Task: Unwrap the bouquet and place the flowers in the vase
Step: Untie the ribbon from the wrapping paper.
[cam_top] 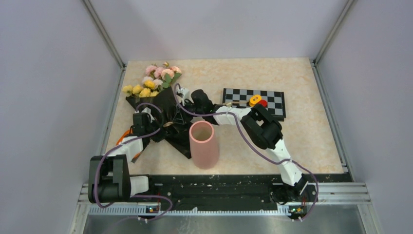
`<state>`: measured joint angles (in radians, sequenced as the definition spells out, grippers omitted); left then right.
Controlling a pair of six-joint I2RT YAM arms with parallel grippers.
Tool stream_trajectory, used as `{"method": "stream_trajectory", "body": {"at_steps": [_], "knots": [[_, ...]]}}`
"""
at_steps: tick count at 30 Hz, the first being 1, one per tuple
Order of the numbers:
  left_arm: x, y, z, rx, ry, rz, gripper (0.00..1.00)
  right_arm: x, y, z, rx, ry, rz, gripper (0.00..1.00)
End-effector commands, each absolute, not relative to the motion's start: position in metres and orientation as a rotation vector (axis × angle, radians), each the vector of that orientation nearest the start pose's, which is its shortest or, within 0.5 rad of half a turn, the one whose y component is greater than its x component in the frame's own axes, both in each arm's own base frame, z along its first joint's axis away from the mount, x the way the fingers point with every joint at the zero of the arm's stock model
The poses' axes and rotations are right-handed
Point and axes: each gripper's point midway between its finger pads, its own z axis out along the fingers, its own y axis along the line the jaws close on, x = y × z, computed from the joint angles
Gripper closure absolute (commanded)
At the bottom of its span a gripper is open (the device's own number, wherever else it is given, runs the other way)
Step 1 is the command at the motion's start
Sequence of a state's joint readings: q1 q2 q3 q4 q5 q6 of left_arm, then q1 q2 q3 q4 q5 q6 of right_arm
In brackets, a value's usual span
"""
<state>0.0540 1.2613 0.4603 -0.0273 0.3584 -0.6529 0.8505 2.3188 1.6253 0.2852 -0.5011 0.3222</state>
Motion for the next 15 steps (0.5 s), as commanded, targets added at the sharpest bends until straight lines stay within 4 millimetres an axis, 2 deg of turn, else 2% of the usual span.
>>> {"method": "stream_trajectory", "body": {"at_steps": [1, 9, 15], "knots": [[0.294, -0.065, 0.041, -0.683, 2.346, -0.684, 1.00, 0.345, 0.530, 0.090, -0.911, 1.872, 1.209, 0.75], [0.294, -0.065, 0.041, -0.685, 2.348, -0.686, 1.00, 0.341, 0.529, 0.081, -0.953, 1.880, 1.205, 0.68], [0.296, -0.065, 0.043, -0.681, 2.344, -0.693, 1.00, 0.333, 0.534, 0.082, -0.992, 1.855, 1.238, 0.61]]}}
